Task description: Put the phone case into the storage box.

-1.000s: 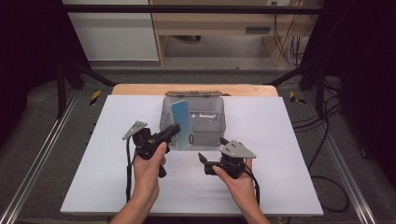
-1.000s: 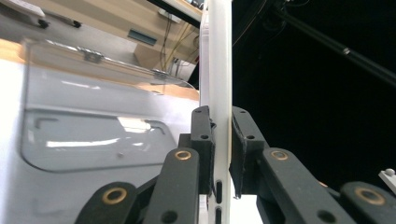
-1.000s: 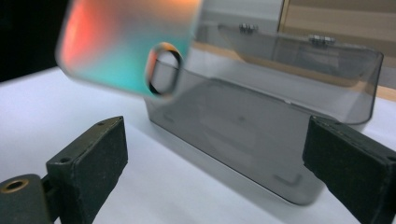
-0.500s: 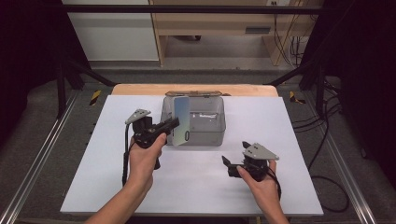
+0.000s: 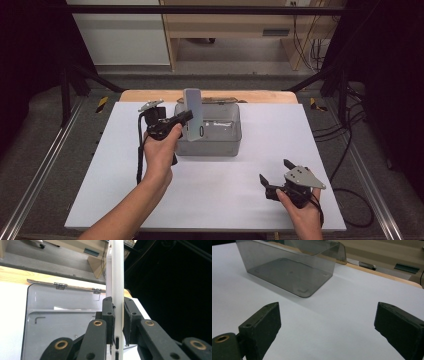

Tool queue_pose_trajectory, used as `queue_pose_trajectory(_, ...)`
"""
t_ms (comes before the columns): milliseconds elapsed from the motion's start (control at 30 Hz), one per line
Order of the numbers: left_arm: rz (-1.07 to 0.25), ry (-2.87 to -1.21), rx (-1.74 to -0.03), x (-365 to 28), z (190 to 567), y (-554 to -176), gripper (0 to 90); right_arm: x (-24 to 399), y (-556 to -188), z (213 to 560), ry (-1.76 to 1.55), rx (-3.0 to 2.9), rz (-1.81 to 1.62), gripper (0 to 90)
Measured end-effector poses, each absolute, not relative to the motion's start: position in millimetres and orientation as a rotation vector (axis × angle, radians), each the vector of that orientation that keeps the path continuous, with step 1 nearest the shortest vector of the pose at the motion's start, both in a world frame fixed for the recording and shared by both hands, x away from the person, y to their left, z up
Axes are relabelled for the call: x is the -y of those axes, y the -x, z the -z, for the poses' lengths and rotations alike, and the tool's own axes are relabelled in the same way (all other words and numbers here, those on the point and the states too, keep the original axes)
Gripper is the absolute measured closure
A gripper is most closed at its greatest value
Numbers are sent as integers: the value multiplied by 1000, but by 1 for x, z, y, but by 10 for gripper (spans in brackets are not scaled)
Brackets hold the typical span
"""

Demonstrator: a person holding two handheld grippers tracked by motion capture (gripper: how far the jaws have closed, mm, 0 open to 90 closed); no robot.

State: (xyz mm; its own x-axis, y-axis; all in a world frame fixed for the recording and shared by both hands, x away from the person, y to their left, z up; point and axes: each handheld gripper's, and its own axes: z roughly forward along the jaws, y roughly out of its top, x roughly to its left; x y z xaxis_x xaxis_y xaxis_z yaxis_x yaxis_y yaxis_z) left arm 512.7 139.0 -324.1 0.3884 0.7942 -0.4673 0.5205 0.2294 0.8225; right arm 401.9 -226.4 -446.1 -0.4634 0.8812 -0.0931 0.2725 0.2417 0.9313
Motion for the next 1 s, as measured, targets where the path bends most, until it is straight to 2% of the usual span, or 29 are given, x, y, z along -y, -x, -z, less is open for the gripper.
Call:
queue_pose_trajectory(400,-328,-1429,-1333,-134,327,-537,807,230,-402,448,-1036,-1863,-1234,76)
queue_pose_trajectory(667,-406,-1457,-1338,-139,317,-542,807,227,-397,445,-1000,-1861,-1228,75)
queue_pose_trajectory(1000,-431,-1497,-1347,-143,315,-549,808,228,-400,448,-1015,-1867,-1201,74)
